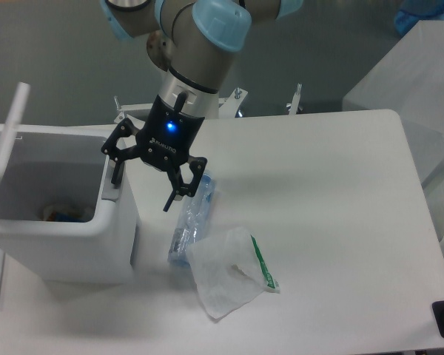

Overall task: Open the trash can
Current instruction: 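Hold the gripper beside the opened trash can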

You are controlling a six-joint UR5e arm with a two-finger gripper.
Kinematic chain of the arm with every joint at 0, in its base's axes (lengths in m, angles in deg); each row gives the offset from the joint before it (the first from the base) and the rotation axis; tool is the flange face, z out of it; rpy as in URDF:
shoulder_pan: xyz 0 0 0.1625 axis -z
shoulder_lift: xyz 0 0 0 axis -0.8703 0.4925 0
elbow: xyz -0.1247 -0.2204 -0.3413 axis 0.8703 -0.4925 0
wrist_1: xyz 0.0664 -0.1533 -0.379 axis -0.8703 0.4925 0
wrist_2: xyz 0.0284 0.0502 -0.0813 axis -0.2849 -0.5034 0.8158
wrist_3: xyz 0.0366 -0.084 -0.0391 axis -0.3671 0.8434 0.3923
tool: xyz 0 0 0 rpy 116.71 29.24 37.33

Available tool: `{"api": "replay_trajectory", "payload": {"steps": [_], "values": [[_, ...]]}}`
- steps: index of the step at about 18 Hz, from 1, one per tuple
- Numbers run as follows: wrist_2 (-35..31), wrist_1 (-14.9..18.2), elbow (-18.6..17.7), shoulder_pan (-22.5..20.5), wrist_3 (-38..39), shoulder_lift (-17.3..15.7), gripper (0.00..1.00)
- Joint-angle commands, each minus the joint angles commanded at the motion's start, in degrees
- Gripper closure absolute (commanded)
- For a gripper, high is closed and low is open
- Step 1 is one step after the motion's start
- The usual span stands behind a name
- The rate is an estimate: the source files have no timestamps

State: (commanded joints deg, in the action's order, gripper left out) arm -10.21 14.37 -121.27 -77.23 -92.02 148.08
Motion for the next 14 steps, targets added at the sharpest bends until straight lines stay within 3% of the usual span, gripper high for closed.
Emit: {"api": "replay_trajectory", "payload": {"steps": [9, 14], "values": [[0.18, 0.00, 1.31, -0.17, 0.18, 0.09, 0.00], [0.00, 0.00, 2.55, -2.98, -0.26, 0.87, 0.00]]}}
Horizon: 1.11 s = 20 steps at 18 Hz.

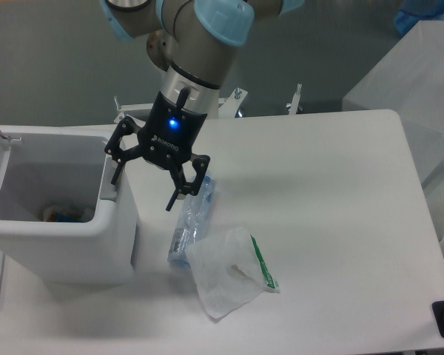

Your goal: Open the trash can

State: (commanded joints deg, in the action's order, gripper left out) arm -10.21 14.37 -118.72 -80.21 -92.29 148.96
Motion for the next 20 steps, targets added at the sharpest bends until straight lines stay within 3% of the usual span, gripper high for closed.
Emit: {"api": "replay_trajectory", "payload": {"steps": [5, 7, 11, 14, 16, 20], "values": [[-1.67, -3.69, 0.44, -4.48, -0.26, 4.39, 0.00], [-3.07, -4.83, 2.28, -4.66, -0.61, 7.11, 0.00], [-13.07, -5.01, 6.41, -4.66, -4.21, 12.04, 0.00], [-20.55, -5.01, 7.91, -4.58, -8.68, 14.50, 0.00], [-22.23, -5.10, 8.87, -4.58, -12.55, 15.99, 0.00], [-32.50, -4.92, 8.88, -3.79, -22.04, 17.84, 0.00]]}}
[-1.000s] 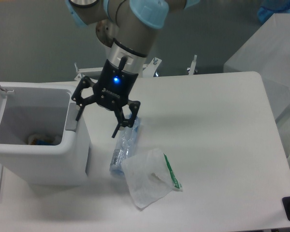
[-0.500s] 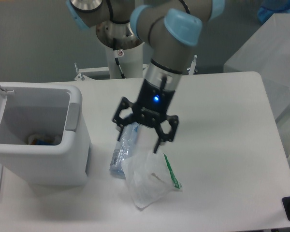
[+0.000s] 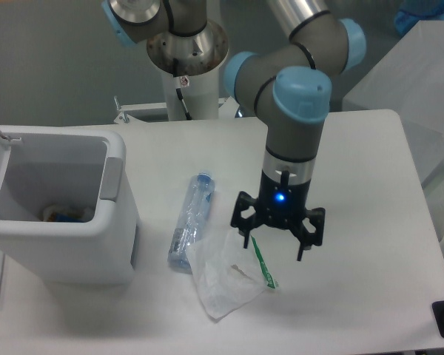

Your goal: Open the trash can

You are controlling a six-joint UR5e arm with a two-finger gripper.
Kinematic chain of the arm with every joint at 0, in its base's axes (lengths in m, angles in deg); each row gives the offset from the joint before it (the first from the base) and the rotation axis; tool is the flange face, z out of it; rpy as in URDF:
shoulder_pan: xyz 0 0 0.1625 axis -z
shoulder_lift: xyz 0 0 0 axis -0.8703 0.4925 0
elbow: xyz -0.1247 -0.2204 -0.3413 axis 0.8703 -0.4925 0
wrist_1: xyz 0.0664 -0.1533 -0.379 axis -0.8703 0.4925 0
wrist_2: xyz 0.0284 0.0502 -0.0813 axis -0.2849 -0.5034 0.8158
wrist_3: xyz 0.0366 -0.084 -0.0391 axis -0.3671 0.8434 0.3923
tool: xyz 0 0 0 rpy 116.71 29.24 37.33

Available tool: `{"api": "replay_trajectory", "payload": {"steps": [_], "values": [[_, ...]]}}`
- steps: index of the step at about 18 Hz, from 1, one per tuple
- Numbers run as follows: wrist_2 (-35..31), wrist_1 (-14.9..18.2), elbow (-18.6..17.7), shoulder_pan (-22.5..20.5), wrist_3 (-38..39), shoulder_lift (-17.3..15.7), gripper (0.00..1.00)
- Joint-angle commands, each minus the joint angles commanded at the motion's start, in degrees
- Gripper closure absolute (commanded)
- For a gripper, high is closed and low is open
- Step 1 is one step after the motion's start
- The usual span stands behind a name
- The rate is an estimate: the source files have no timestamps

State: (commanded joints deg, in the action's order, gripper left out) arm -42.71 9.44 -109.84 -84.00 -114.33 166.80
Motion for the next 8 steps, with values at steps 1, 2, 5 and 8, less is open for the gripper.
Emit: {"api": "replay_trajectory", "payload": {"steps": [1, 2, 5, 8], "values": [[-0.80, 0.70, 0.09, 0.18, -1.32, -0.17, 0.00], [-0.81, 0.79, 0.09, 0.09, -1.77, -0.26, 0.00], [-0.99, 1.49, 0.26, -0.08, -4.05, -0.43, 0.00], [-1.16, 7.36, 2.89, -0.08, -5.99, -0.17, 0.00]]}}
